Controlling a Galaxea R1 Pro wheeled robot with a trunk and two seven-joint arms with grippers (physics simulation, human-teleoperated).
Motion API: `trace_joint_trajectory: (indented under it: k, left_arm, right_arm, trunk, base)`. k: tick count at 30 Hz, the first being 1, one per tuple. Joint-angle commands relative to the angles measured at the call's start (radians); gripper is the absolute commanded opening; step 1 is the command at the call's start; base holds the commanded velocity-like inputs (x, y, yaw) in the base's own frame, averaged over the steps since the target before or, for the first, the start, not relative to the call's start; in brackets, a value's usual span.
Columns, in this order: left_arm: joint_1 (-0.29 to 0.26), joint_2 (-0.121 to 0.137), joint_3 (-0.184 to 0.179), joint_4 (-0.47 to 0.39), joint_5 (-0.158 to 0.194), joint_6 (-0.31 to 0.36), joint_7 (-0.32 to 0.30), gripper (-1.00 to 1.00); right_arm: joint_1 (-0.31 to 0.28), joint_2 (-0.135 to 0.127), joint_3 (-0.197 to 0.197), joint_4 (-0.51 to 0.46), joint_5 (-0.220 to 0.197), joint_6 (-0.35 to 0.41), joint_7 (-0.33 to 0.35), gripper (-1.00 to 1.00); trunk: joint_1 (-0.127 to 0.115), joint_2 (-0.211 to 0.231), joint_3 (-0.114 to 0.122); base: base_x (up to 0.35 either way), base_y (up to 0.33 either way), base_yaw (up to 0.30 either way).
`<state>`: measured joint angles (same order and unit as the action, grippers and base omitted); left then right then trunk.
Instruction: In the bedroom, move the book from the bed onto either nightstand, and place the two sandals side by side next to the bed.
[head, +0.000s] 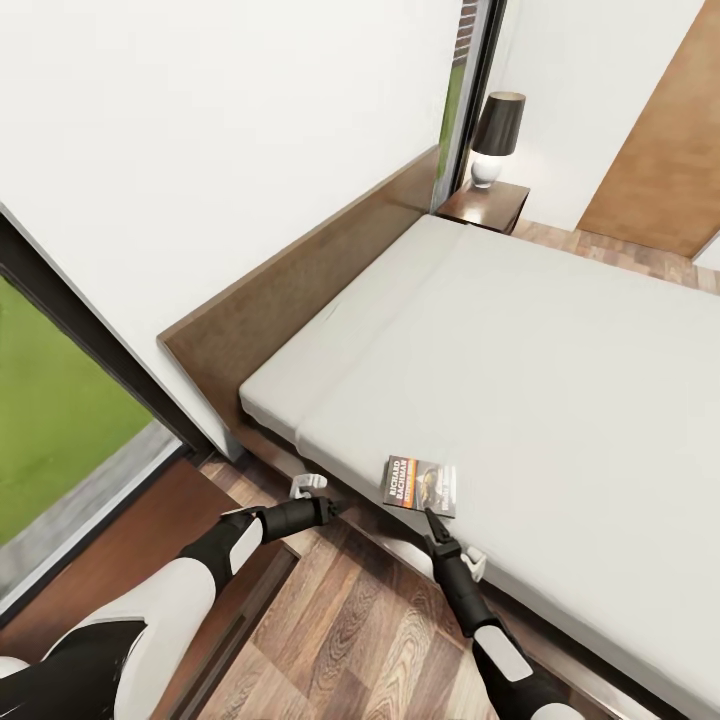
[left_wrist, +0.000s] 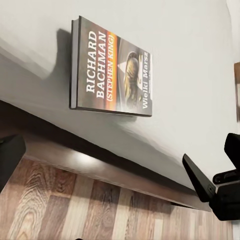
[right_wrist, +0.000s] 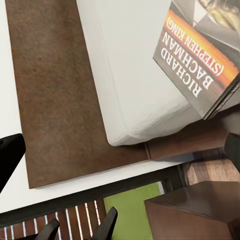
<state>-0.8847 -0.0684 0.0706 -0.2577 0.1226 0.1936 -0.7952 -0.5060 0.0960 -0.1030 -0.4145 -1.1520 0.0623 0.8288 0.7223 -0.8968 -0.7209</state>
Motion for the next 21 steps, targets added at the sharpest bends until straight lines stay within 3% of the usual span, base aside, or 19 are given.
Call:
trace_joint_trajectory:
  k: [1,21]
  left_arm:
    - [0.0,-0.001,0.007,0.0,0.002,0.01,-0.004,1.0]
    - [0.0,-0.002,0.006,0.0,0.002,0.01,-0.004,1.0]
  right_arm:
    - [-0.001,0.001,-0.002,0.001,-0.006,0.007,0.004,1.0]
    - [-0.002,0.001,-0.003,0.003,-0.011,0.004,0.001,1.0]
  trunk:
    - [0.0,-0.001,-0.001]
    - [0.0,-0.001,-0.001]
  base:
    - [0.0,0.0,0.0]
    - [0.0,0.0,0.0]
